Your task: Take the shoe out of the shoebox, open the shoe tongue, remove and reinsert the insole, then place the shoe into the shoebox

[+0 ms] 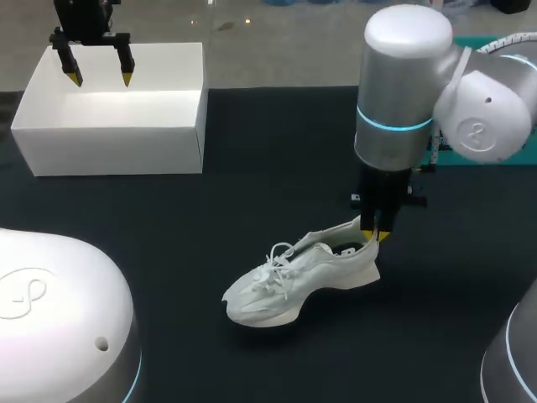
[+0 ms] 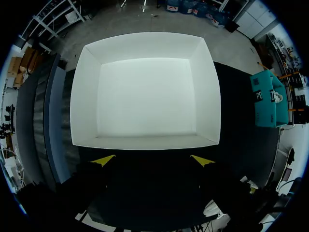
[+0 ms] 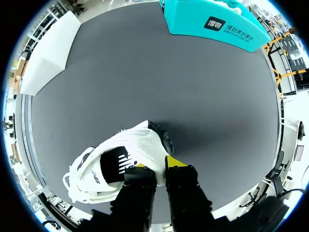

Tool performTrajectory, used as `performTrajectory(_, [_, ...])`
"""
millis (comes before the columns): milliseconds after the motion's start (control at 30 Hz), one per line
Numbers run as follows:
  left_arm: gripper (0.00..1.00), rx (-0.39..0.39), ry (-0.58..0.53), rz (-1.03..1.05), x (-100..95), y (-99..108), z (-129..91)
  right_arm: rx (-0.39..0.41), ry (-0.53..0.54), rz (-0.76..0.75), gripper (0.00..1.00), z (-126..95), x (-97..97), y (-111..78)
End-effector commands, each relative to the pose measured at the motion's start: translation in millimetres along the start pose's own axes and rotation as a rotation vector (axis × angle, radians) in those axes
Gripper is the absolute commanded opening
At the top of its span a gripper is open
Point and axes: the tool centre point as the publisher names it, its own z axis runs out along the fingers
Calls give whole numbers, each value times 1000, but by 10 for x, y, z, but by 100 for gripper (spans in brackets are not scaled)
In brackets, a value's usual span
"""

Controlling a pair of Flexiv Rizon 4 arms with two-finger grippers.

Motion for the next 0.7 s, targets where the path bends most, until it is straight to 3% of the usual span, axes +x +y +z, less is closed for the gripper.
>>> performTrajectory(33, [100,0,0,0,0,0,0,9,-10,0,0,235,119,46])
performTrajectory(433, [100,0,0,0,0,0,0,44,-5,36,0,523,153,83])
performTrajectory(500, [100,0,0,0,0,0,0,46,-9,39,87,527,144,72])
performTrajectory(533, [100,0,0,0,0,0,0,47,-10,39,100,520,140,60])
performTrajectory(700, [100,0,0,0,0,0,0,45,-7,46,100,404,130,-20])
